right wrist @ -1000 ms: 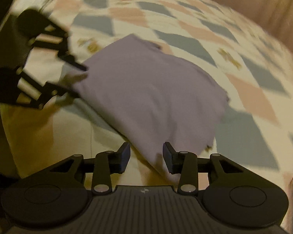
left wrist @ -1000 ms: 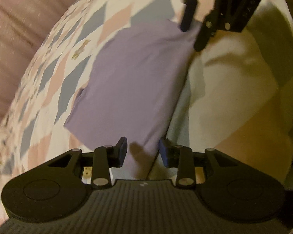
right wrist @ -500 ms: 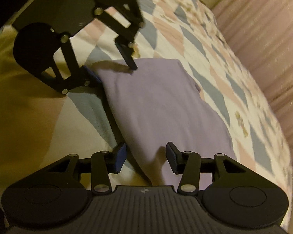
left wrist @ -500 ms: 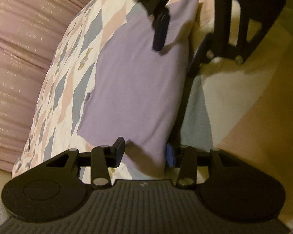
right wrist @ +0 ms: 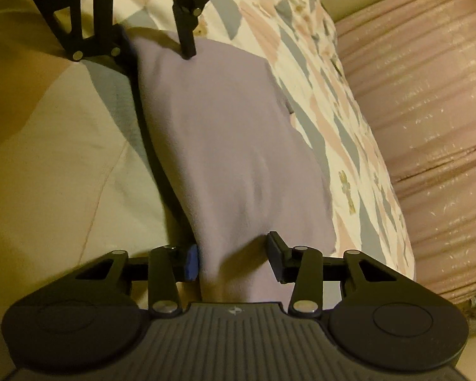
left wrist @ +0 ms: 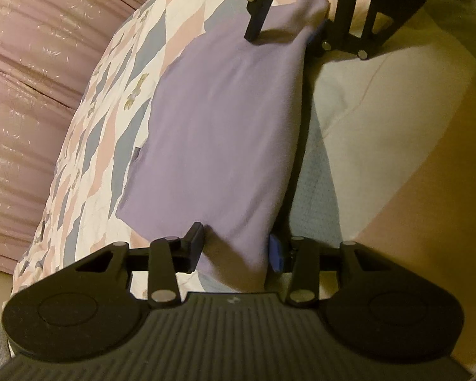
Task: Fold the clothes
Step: 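Grasp the folded tank top's end with the left gripper while the right gripper grasps beside it, then lift the folded tank top with both grippers and carry it over the clothes stack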
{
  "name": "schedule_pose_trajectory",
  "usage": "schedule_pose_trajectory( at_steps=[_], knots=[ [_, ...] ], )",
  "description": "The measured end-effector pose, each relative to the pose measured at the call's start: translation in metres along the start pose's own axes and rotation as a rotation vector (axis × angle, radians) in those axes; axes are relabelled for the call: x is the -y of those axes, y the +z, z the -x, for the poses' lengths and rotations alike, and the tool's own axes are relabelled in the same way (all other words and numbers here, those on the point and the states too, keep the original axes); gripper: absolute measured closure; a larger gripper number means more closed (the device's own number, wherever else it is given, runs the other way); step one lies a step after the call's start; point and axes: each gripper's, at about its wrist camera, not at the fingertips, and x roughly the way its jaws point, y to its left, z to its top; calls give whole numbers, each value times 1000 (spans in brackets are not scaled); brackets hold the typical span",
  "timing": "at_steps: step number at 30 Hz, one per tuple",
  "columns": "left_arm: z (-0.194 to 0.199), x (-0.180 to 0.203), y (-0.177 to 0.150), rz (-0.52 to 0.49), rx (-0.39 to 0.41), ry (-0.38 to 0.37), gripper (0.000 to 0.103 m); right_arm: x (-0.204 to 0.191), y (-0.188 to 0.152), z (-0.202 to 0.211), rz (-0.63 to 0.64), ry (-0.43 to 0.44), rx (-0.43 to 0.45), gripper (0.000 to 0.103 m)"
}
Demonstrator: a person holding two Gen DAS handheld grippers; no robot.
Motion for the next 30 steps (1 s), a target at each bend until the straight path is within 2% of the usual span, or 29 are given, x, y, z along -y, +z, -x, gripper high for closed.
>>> schedule_pose_trajectory(
  at_steps=[1,2,4,5,6,8,10,19,23,30],
  knots=[
    [0,1,0,2,-1,1,64,0,-1,-2,-3,7,1,64],
    [0,2,0,4,-2,1,64,0,-2,-2,-6,15,5,70],
    [0,2,0,1,0,-4,70,1,-4,-1,-10,33,10,81],
    [0,1,0,0,1,-7,75,1,-5,0,-11,42,13,88],
    [0,0,0,-4,1,-14,84,2,-5,3,-15,52,10,94],
    [1,-2,0,-13,2,-29,92,9,-3,5,-41,79,5,99],
    [5,-9,2,-18,2,-41,94,19,1,11,-67,93,8,100],
    [50,-57,16,-93,55,0,94,69,20,67,-105,64,27,101],
    [71,-79,26,-120,82,9,94,92,30,89,-141,48,9,101],
    [100,-104,46,-181,147,-20,94,117,34,127,-208,13,-55,101]
  ],
)
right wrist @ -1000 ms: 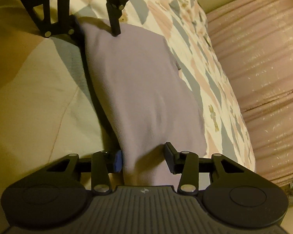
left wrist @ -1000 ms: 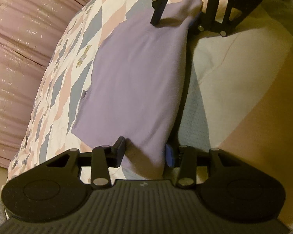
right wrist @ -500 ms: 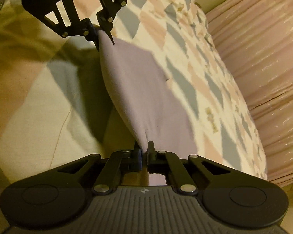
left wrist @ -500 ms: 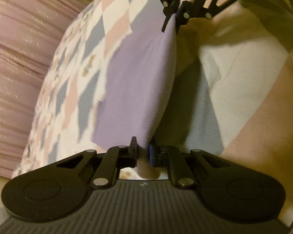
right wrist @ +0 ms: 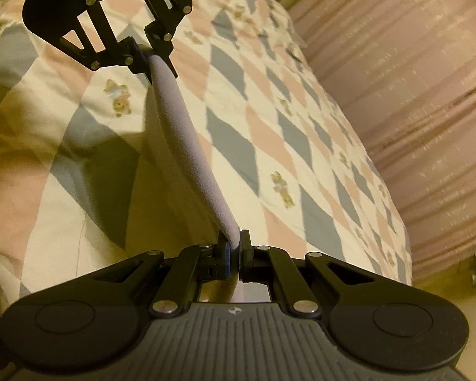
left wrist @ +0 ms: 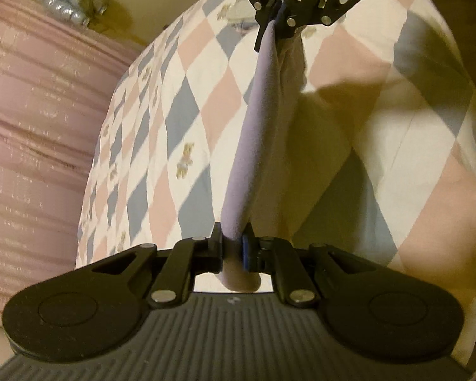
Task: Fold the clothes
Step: 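Lift the folded tank top with both grippers and carry it over the clothes stack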
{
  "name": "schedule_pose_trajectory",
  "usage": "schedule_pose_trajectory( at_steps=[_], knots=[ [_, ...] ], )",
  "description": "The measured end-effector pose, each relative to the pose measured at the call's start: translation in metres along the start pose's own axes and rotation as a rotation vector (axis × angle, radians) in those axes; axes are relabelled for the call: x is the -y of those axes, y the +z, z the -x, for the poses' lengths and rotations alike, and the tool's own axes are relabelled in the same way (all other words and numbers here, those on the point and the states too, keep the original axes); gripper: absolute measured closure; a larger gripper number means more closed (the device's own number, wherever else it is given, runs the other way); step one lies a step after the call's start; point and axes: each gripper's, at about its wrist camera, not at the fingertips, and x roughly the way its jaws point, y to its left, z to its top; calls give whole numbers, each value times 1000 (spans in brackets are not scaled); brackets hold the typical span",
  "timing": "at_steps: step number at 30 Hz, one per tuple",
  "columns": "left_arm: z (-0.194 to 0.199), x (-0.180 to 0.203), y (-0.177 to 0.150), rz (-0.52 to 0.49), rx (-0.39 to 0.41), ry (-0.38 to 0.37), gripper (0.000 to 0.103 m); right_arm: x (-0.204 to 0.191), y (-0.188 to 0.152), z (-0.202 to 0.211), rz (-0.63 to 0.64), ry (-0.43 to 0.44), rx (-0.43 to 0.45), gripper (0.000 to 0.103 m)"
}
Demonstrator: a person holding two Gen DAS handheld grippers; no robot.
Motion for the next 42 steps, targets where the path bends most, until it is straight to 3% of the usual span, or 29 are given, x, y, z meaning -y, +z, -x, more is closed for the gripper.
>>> schedule_pose_trajectory(
  at_steps=[8,21,29,42],
  knots=[
    [17,-24,37,-76,119,-27,94,25,-11,47,-109,-71,-102,101],
    [20,-33,126,-258,319,-84,94,58,-60,106,-287,-195,-278,101],
    [14,-25,191,-307,347,-90,94,84,-110,138,-351,-210,-300,101],
    [9,-3,275,-289,295,-88,94,123,-186,171,-381,-150,-265,101]
  ],
)
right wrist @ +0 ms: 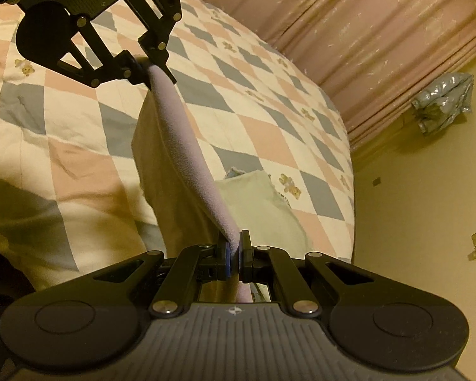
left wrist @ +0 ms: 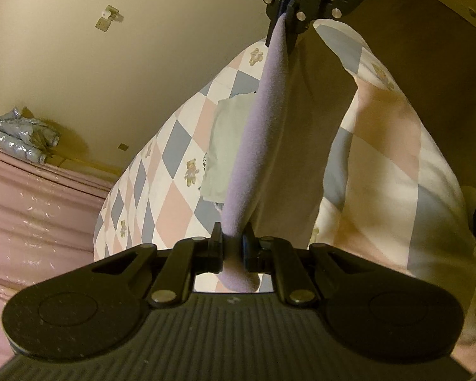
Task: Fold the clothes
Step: 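Lift the folded tank top with both grippers and carry it over the clothes stack, then lower the tank top onto the stack of folded clothes with both grippers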
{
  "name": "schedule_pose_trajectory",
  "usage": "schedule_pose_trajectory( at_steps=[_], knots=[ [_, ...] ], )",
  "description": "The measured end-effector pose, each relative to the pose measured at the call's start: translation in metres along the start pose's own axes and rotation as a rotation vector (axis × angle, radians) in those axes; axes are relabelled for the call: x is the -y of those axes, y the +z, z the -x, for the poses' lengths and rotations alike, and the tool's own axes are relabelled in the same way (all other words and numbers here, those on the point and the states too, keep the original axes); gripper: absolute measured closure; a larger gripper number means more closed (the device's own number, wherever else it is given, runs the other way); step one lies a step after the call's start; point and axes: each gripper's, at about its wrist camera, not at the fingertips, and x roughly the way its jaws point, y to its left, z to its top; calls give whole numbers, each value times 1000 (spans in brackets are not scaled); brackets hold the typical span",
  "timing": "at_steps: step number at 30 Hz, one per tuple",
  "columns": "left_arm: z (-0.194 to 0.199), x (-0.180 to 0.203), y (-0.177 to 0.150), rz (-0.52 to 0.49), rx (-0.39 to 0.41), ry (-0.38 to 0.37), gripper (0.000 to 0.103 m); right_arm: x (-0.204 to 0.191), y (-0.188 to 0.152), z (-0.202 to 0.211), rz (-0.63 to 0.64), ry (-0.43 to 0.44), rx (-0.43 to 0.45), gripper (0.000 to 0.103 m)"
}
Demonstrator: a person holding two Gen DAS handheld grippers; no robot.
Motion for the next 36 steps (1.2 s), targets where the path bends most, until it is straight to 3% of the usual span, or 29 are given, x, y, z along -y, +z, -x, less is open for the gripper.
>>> schedule_pose_trajectory(
  at_steps=[9,24,31,36],
  knots=[
    [-11,4,20,15,-3,-45,94,16,-17,-3,-20,37,-39,101],
    [-34,-30,13,-28,144,-105,94,29,-3,-10,-126,-24,-161,101],
    [-71,-63,20,8,134,-112,94,73,0,-46,-115,-2,-148,101],
    [-123,-99,37,25,83,-93,94,135,-1,-95,-64,19,-99,101]
  ],
)
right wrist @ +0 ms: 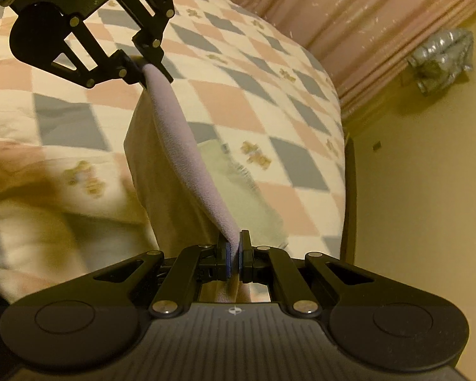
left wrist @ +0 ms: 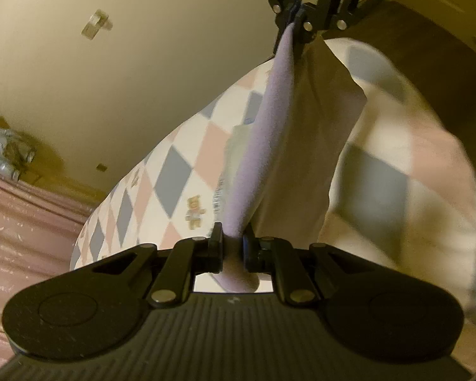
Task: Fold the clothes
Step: 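Lower the tank top onto the stack of folded clothes with both grippers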
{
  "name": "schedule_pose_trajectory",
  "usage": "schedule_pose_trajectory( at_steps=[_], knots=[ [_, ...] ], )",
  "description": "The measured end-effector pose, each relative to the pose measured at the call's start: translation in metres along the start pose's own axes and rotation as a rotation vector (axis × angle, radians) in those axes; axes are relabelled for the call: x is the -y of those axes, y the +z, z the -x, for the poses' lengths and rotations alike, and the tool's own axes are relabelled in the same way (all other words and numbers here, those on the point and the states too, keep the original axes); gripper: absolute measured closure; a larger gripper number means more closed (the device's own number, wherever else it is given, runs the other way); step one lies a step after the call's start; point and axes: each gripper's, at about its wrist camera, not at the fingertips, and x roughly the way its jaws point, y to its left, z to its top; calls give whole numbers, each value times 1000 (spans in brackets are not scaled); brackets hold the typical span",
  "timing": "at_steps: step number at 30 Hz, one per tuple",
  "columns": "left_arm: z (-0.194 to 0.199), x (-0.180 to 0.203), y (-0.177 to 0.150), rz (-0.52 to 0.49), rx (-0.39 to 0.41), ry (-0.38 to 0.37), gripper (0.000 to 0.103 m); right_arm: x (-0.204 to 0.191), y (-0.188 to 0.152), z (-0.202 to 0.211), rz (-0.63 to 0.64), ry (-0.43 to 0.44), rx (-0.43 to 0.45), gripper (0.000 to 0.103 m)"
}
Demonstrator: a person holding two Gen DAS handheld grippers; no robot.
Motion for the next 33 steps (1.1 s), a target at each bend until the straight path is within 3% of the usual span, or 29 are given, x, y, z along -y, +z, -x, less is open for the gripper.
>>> schedule_pose_trajectory(
  at_steps=[5,9,13,18,21,26,33],
  knots=[
    [-45,-77,24,105,-29,104,94,80,17,-39,50,-72,101,101],
    [-75,-104,35,153,-47,135,94,104,14,-64,73,-121,146,100],
    [-119,-60,20,154,-92,49,94,72,-20,-111,73,-69,125,100],
    [-185,18,-15,129,-181,-85,94,1,-67,-176,88,56,34,100],
    [-197,44,-26,104,-193,-86,94,-19,-81,-183,79,71,24,98],
    [-194,49,-34,101,-167,-53,93,-29,-102,-178,99,56,3,86],
    [-194,58,-34,4,-138,-34,86,-25,-118,-173,148,18,-31,82]
  ],
)
